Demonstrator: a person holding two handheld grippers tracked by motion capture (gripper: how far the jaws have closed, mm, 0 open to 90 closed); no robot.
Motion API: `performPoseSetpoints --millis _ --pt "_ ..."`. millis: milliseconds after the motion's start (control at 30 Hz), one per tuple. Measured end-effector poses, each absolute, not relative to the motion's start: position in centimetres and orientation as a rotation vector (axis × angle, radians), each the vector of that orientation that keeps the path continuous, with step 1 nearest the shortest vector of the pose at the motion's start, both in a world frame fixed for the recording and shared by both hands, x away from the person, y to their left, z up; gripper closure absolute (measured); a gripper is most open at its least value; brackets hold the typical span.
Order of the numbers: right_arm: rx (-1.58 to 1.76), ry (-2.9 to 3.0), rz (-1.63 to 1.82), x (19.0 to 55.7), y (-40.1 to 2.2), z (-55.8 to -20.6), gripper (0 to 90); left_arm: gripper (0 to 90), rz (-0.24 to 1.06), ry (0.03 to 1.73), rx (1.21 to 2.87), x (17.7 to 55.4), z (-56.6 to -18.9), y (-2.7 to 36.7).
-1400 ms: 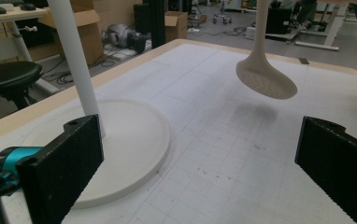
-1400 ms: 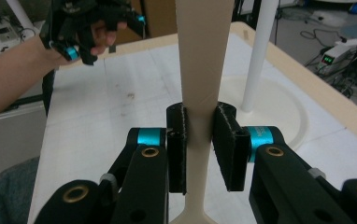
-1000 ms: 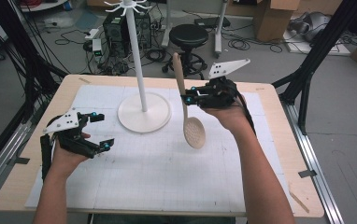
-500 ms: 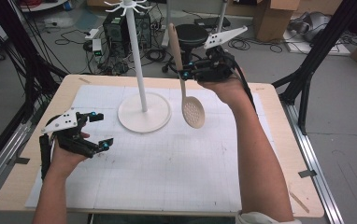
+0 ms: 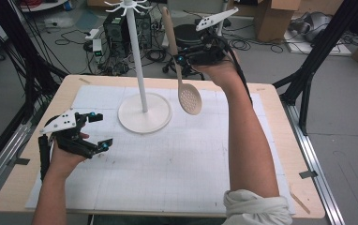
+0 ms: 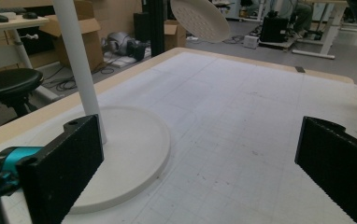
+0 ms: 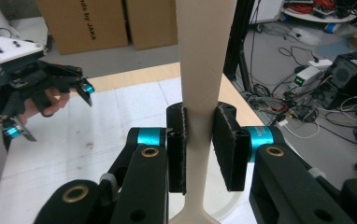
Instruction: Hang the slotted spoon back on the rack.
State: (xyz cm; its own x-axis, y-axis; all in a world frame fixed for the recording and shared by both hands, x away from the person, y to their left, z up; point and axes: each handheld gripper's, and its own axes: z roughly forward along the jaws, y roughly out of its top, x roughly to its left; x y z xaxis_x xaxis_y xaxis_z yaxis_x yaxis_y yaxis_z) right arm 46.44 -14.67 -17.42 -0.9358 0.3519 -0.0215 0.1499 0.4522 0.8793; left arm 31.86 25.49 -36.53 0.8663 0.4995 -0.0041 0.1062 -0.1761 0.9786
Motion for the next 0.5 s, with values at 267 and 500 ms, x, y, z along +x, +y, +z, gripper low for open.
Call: performPoseSetpoints --millis 267,500 --pt "0.468 2.515 1.462 48.3 -13.4 -17.1 76.2 1.6 0.381 0.461 1.717 31.5 -36.2 25.8" --pt "0.474 2.53 1.453 49.1 -12.3 -17.3 76.2 1.7 0.384 0.458 1.707 31.4 -36.1 26.0"
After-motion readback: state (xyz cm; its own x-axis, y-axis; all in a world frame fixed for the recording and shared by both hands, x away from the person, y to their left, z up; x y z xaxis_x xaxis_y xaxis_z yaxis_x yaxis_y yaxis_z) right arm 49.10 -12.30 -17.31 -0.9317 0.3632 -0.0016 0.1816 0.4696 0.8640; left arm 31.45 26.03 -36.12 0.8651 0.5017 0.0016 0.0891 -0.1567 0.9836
